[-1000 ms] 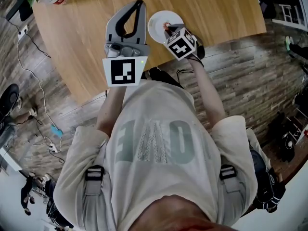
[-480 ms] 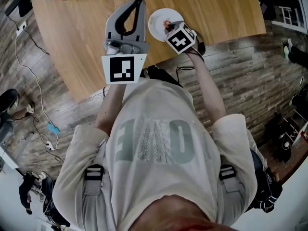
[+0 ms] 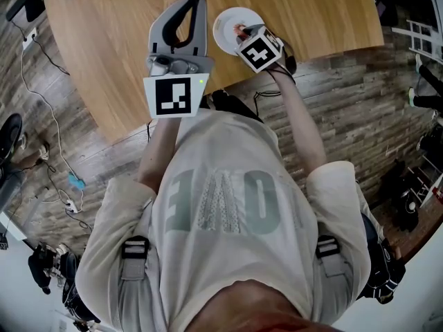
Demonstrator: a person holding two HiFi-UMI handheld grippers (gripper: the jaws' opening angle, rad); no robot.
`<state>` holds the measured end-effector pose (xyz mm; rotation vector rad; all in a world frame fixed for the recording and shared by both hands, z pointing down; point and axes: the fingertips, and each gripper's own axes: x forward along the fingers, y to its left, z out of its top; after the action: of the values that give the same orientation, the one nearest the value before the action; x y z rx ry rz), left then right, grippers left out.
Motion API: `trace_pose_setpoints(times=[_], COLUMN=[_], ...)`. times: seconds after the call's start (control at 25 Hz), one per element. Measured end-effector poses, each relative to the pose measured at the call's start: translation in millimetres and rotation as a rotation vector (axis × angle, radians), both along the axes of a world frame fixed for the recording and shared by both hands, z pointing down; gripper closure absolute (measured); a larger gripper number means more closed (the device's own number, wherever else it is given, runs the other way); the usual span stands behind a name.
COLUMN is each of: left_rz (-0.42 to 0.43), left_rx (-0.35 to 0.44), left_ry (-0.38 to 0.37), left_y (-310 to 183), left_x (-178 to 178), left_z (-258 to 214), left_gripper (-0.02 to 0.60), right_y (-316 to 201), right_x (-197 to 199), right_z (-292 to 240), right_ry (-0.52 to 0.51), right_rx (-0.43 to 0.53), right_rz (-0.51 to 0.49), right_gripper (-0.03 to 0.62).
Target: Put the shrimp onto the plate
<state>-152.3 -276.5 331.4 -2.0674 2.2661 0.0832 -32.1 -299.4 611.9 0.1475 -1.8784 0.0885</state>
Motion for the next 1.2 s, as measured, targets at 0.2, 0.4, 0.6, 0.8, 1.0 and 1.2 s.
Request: trace_pose_setpoints(times=[0.2,0.4,0.6,0.8,1.0,1.2], left_rz=[-0.002,-0.004,-0.002,0.013,0.028,0.035], left_rx=[-0.003,-0.003,0.007,0.007,0.010,0.016], left_ry=[0.006,-0.002,-0.010,-0.007,-0.016,-0.015], left_y=[1.5,3.2,3.5,2.4,1.2,1.2], left_x=[-0.1,-2.8,-2.9,2.5,8.1,8.5], left_z=[0.9,-1.4,-3.6,-4.2,-8.1,-10.7], left_gripper=[0.572,0.572,0.572,0.572,0.572,0.572], right_y=[-13.5,-13.6,-12.6,-12.6,-13.3,-15.3], right_x=[2.7,4.8,6.8,8.0,5.2,-5.5], right_z=[-2.5,-10.4,-16.1,-23.0,-35.2,-53.2], right_ry=[-0.003,-0.028,-0.060,-0.068,-0.098,-0.191], right_rx=[0.034,0.018,0.024,0.034,0.044,0.041], right_rz=[0.003,0.012,0.035,0.052,0.063,0.112], right_gripper=[0.395,0.378,0.378,0.378,0.378,0.372])
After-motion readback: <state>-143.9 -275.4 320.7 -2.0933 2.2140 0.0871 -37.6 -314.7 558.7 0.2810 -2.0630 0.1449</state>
